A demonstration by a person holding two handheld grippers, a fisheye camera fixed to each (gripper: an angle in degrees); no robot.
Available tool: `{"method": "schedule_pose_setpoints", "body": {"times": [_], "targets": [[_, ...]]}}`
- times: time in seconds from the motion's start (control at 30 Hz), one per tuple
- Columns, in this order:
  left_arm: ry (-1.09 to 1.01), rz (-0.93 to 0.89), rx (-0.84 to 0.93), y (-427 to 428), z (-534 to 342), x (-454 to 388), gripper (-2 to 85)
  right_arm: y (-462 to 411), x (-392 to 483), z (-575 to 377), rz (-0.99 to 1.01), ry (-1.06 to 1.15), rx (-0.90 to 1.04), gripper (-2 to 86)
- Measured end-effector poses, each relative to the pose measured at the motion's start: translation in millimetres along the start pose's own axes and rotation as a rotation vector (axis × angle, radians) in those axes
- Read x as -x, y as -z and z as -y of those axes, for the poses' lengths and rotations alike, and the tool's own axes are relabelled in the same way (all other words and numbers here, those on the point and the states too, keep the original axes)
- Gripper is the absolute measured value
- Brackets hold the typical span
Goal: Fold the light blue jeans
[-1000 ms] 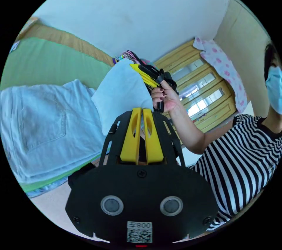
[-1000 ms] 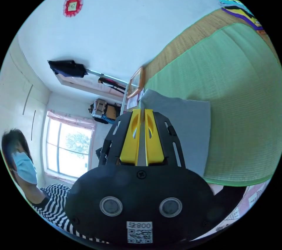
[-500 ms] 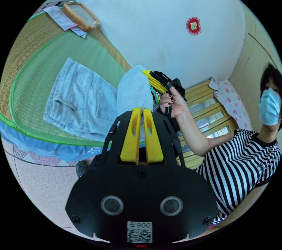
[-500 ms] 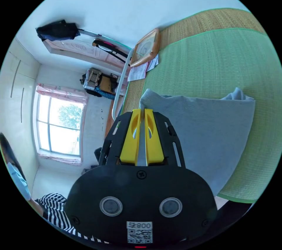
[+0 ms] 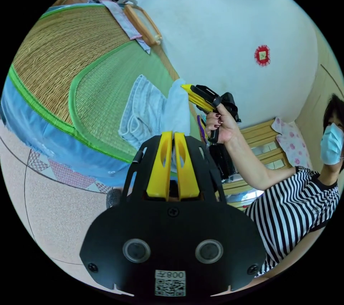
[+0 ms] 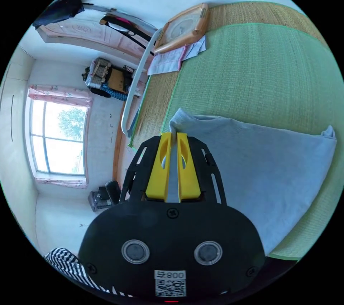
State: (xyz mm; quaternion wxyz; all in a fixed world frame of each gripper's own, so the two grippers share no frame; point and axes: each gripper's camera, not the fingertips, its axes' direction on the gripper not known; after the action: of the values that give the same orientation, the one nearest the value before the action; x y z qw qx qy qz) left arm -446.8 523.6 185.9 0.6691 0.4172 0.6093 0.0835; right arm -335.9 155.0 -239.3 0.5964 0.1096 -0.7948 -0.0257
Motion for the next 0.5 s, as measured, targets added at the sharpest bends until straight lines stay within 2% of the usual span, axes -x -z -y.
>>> {"method": "schedule_pose_setpoints", "body": {"times": [0.3,0.43,0.5], "targets": [[0.106,0.141,-0.044,16,-14,-49,0.7,-87,40,43,-0.043,0.111,0.155,1.8],[0.027,0.221,-0.082,24,-23,-106,0.2,-91,66,44,-0.024,0.235,0.153,0.7],[-0.032,0.237,-0.064,16,-23,-132,0.2,-88,83,42,-0.087,0.312,0.125,0.3]]}}
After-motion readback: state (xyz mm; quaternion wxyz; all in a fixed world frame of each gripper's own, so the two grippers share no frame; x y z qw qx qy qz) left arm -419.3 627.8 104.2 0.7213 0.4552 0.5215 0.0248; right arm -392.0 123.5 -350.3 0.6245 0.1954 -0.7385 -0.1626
